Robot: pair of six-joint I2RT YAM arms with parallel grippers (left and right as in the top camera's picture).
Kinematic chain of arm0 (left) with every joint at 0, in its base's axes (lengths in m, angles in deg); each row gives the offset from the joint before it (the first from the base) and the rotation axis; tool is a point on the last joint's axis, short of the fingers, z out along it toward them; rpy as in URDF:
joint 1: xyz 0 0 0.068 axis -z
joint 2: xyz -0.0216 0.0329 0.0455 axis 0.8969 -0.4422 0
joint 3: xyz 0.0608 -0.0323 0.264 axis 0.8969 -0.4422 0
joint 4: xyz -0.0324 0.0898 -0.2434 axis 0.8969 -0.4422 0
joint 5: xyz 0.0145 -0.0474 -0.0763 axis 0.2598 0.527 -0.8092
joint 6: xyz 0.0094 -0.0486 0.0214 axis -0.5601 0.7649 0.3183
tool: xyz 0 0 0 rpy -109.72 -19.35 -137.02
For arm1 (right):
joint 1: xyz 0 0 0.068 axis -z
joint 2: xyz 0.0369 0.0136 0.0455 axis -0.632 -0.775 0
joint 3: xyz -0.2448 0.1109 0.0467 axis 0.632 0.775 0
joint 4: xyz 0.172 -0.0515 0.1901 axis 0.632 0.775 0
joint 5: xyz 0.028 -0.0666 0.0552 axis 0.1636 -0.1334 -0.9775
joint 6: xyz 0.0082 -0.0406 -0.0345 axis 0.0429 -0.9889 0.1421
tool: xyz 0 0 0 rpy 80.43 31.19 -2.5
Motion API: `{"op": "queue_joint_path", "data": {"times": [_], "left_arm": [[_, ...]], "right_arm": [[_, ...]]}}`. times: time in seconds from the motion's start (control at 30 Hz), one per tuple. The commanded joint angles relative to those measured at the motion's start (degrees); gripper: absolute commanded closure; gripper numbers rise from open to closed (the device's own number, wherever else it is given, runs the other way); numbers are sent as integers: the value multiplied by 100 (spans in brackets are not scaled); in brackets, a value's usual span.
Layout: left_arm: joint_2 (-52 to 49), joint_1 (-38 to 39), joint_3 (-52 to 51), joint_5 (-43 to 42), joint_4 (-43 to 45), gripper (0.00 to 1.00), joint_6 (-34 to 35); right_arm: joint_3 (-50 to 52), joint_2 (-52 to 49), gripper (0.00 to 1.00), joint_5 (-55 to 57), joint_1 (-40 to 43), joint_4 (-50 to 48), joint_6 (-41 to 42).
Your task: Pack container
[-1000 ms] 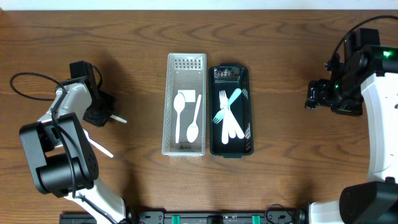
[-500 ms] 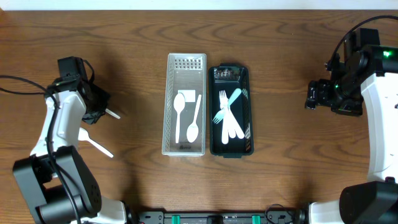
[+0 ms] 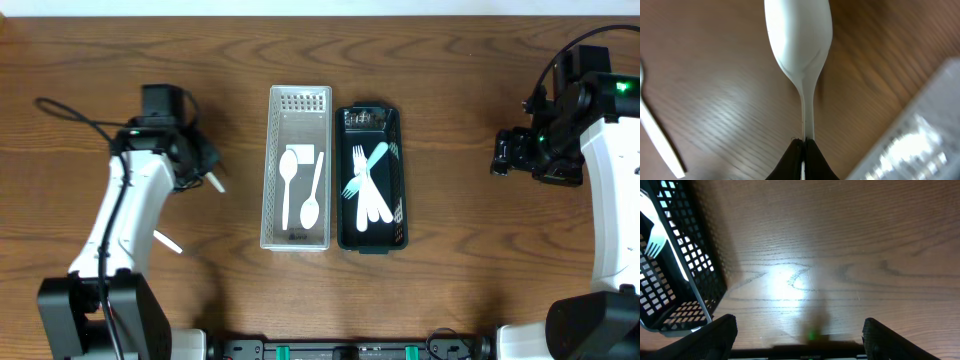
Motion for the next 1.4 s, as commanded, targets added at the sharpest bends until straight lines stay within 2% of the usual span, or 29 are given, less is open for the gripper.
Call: {"op": "queue_joint_path", "data": {"times": [0.0,0.37,0.67,1.0,1.03,1.07,1.13,1.17,1.27,1.37], "left_arm": [[317,396,13,61,-35,94,-494],[1102,1954,13,61,-254,94,-1617],[844,2955,13,59,-251,94,-1493],[-186,2983,13,39,-181,94,-1349],[-264,2983,13,39,-177,92,-1351],[-319,2983,13,42,-179,83,-1351],[-343,2983,15,42,-181,55,-1353],[-337,2983,37,42,-190,50,-1357],[-262,2988,310,46,-433,50,-1648],[-114,2988,964,306,-1099,49,-1790]], "right_arm": [[17,4,17,-20,-48,-9,-94],[17,4,17,-20,-48,9,-96],[17,4,16,-20,-48,35,-98],[17,4,16,-22,-48,101,-98],[17,4,16,-20,-48,101,-98],[17,4,16,-20,-48,98,-98],[17,4,16,-20,-48,101,-98],[17,4,16,-20,-48,101,-98],[17,4,16,-20,-48,101,-101],[17,4,16,-20,-48,98,-101]]}}
